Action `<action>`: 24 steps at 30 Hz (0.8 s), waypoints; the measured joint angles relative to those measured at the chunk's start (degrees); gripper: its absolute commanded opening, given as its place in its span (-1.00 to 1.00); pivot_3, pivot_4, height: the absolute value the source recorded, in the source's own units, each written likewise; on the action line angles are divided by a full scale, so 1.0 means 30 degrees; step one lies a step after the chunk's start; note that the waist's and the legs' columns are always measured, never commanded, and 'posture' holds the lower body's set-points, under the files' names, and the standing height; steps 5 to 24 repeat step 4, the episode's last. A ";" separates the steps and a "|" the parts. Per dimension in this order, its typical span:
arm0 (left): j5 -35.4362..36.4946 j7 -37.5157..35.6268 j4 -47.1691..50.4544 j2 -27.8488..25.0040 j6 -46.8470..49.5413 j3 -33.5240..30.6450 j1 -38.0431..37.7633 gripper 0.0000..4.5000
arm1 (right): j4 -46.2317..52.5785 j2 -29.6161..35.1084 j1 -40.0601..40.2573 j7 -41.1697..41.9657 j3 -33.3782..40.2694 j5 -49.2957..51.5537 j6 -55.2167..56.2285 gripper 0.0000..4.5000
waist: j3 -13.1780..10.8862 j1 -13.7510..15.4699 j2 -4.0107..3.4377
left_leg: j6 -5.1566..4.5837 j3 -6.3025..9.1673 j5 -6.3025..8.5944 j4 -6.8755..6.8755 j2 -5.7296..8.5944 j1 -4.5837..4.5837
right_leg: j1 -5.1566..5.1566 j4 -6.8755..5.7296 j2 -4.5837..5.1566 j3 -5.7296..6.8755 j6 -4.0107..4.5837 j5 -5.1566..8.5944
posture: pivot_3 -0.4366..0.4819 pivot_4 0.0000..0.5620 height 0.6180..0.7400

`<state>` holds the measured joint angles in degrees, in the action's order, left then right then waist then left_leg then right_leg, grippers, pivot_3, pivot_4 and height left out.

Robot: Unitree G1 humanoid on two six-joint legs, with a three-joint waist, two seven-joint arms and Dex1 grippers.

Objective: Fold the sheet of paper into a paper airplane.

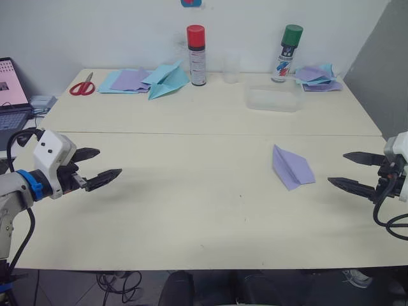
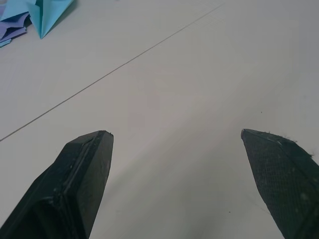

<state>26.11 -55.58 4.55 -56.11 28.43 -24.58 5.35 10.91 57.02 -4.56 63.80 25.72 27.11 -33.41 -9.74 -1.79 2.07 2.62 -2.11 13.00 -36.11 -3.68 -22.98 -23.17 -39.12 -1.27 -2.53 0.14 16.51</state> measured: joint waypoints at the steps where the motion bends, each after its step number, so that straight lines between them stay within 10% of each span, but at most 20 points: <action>1: 0.0023 0.0019 0.0137 -0.0001 0.0037 0.0000 0.0001 1.00 | -0.0017 -0.0011 -0.0014 -0.0067 -0.0012 0.0001 0.0070 0.99 | 0.0000 0.0003 0.0000 | 0.0000 -0.0003 0.0000 -0.0001 0.0000 -0.0001 | 0.0000 0.0000 0.0004 -0.0002 -0.0001 0.0000 | -0.05 -0.47 1.00; 24: 0.0118 0.0017 0.0495 -0.0002 0.0189 0.0000 0.0013 1.00 | -0.0018 -0.0015 -0.0085 -0.0123 -0.0025 0.0041 0.0136 0.99 | 0.0000 0.0002 0.0000 | 0.0001 -0.0006 0.0000 -0.0001 0.0002 0.0000 | 0.0000 -0.0001 0.0013 -0.0001 -0.0002 -0.0001 | -0.05 -0.47 1.00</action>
